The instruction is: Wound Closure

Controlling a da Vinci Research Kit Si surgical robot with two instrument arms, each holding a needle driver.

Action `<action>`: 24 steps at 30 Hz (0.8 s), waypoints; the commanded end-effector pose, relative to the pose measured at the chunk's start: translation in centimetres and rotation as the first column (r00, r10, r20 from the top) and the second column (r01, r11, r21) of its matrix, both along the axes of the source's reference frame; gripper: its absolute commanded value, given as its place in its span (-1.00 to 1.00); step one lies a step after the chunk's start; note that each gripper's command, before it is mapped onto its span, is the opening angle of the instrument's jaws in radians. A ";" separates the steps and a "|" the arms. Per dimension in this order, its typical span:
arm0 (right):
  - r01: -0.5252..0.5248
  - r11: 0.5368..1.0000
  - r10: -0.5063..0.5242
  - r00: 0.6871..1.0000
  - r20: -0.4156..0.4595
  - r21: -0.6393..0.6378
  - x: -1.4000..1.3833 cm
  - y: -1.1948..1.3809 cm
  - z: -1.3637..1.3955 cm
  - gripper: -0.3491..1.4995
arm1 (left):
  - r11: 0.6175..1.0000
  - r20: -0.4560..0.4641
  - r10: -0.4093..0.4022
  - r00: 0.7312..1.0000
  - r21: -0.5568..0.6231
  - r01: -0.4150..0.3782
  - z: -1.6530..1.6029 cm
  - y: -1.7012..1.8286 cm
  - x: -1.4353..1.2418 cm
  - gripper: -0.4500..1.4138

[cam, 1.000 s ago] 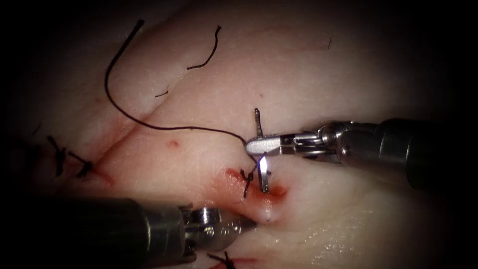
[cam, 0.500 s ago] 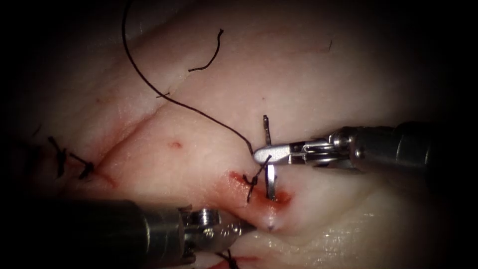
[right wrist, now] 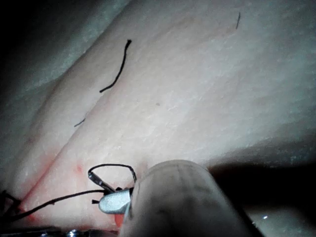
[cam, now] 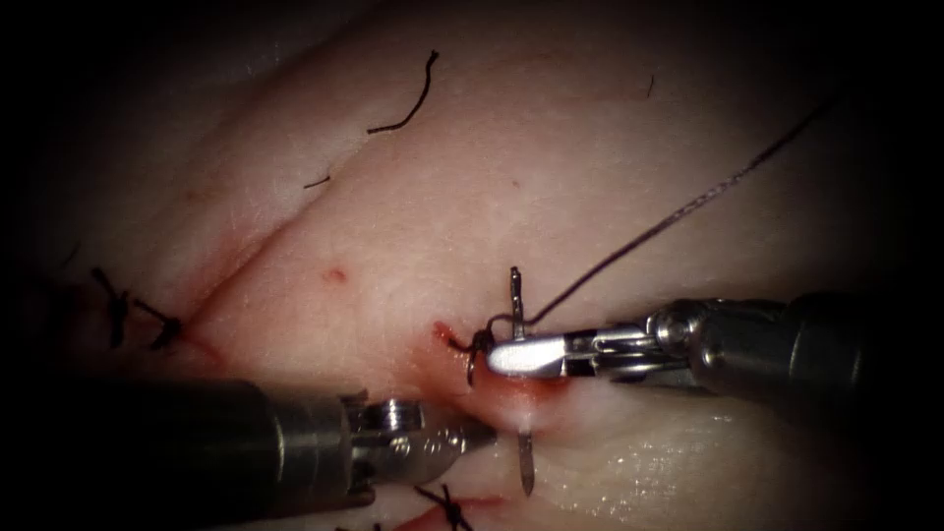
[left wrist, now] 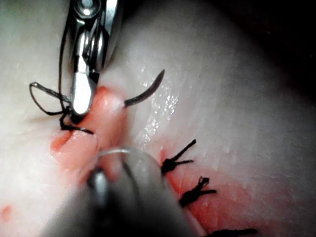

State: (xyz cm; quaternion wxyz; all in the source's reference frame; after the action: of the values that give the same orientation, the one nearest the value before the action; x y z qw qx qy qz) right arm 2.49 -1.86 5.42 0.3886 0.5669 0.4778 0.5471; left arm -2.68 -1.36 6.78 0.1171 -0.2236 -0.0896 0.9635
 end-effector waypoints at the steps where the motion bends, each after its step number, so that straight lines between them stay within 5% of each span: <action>1: -0.032 0.999 0.032 0.999 0.001 -0.036 0.05 0.14 0.11 0.62 | 1.000 0.001 0.000 1.000 0.003 0.000 0.01 0.01 -0.05 -0.55; 5: -0.061 0.990 0.064 0.998 0.021 -0.124 0.02 0.28 0.21 0.78 | 0.999 0.045 -0.042 0.998 -0.006 0.042 -0.20 0.04 -0.08 -0.53; 11: -0.090 0.972 0.104 0.993 0.053 -0.219 -0.09 0.56 0.39 0.91 | 0.993 0.168 -0.002 0.986 -0.118 0.022 -0.47 0.05 -0.10 -0.48; 17: -0.083 0.975 0.094 0.995 0.040 -0.207 -0.47 0.97 0.42 0.80 | 0.959 0.251 0.079 0.965 -0.284 -0.005 -0.45 0.16 -0.12 -0.19; 24: -0.074 0.975 0.083 0.996 0.034 -0.210 -0.56 0.97 0.46 0.76 | 0.945 0.272 0.114 0.956 -0.327 -0.019 -0.54 0.18 -0.20 -0.17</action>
State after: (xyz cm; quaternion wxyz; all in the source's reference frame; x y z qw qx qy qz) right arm 1.85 -0.93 5.84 0.4344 0.4919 0.5449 0.5219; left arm -2.84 -1.18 6.18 0.0313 -0.3756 0.0437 0.9252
